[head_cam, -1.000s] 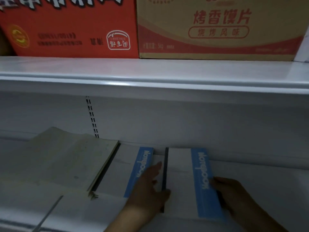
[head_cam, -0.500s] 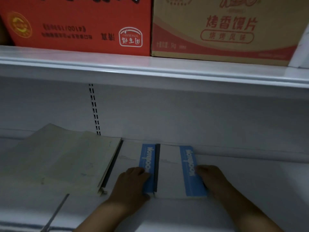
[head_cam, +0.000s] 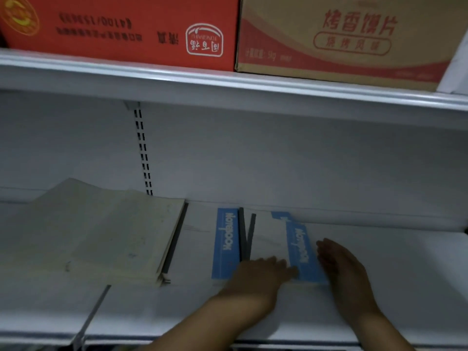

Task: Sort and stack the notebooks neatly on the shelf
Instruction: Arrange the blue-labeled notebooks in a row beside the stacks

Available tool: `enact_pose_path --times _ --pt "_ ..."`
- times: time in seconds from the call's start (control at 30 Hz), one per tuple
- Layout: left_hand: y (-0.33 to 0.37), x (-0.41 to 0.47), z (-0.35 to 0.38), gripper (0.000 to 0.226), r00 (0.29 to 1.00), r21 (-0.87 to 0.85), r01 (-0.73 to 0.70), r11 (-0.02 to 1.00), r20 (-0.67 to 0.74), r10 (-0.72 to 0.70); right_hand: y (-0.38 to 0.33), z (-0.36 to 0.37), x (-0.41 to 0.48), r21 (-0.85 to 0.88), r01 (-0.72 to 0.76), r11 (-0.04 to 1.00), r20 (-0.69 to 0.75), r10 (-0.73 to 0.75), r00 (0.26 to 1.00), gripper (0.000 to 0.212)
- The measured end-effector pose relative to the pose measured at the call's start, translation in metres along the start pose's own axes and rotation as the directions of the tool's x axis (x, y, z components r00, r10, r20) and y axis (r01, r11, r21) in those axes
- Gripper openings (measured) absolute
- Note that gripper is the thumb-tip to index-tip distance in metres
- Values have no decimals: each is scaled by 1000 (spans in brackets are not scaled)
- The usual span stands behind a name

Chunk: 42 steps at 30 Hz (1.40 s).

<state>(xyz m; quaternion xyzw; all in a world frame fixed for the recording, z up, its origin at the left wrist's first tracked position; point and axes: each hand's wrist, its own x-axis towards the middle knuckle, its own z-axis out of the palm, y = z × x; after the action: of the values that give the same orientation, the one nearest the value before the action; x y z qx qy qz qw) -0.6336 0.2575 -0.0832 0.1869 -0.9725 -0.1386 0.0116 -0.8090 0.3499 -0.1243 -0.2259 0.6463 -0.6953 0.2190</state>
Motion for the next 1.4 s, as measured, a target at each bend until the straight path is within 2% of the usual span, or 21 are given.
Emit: enact_pose_path --times 0.07,0.1,0.13,0.2,0.23,0.27,0.33,0.4,0.47,0.5,0.63,0.7,0.83,0.9,0.97,1.07,1.13,1.2,1.3,1.4 --pt "-12 -18 -15 76 958 -31 -20 999 -288 10 2 4 -3 -158 55 986 74 -44 996 23" --pt "-20 -28 -24 78 893 1 -49 999 -448 44 2 8 -5 -242 90 966 119 -62 991 21" --pt "-29 -39 -32 78 847 48 -41 998 -529 60 4 11 -5 -319 114 941 161 -64 985 22" --pt "-51 -55 -33 71 806 26 58 998 -591 -31 8 16 -2 -434 129 891 214 -37 976 30" --pt "-58 -61 -32 65 799 4 108 994 -596 -84 9 17 -1 -471 132 872 229 -24 973 35" --pt "-62 -65 -30 62 821 0 167 986 -553 -139 8 17 0 -493 133 860 235 -15 972 37" --pt "-74 -66 -20 59 896 -21 303 953 -334 -292 9 17 0 -490 132 861 249 -7 968 38" --pt "-76 -67 -16 52 923 -14 372 928 -100 -371 9 18 -2 -488 149 860 276 -10 961 38" --pt "-75 -63 -13 60 909 -25 414 910 -43 -415 6 16 -5 -492 166 855 312 -5 950 47" --pt "-74 -62 -11 64 910 -32 412 911 -35 -413 6 15 -5 -508 175 843 344 13 939 60" --pt "-78 -54 -9 61 938 -26 339 940 -59 -340 4 9 -10 -677 320 662 509 107 854 104" --pt "-83 -52 -9 61 935 -43 341 939 -85 -344 1 12 -11 -704 357 614 510 87 856 114" --pt "-87 -50 -4 62 915 -66 351 934 -188 -357 1 19 -16 -695 318 644 451 47 891 91" --pt "-87 -51 8 57 899 -80 320 944 -288 -329 1 19 -17 -689 283 668 426 57 903 106" --pt "-87 -55 25 55 888 -50 238 970 -393 -239 2 18 -16 -691 266 672 408 60 911 118" --pt "-88 -62 48 54 860 -83 129 988 -487 -153 4 19 -17 -703 264 661 391 49 919 115" --pt "-88 -61 52 52 831 -117 137 984 -526 -179 4 17 -17 -711 261 653 377 40 925 125" --pt "-88 -60 55 49 808 -70 165 984 -562 -175 5 17 -17 -719 281 635 378 19 925 127" --pt "-86 -61 58 45 804 -34 178 983 -571 -165 7 18 -20 -735 283 616 369 13 929 110" --pt "-81 -62 56 44 812 42 232 972 -558 -169 7 17 -21 -715 287 638 384 14 923 104"
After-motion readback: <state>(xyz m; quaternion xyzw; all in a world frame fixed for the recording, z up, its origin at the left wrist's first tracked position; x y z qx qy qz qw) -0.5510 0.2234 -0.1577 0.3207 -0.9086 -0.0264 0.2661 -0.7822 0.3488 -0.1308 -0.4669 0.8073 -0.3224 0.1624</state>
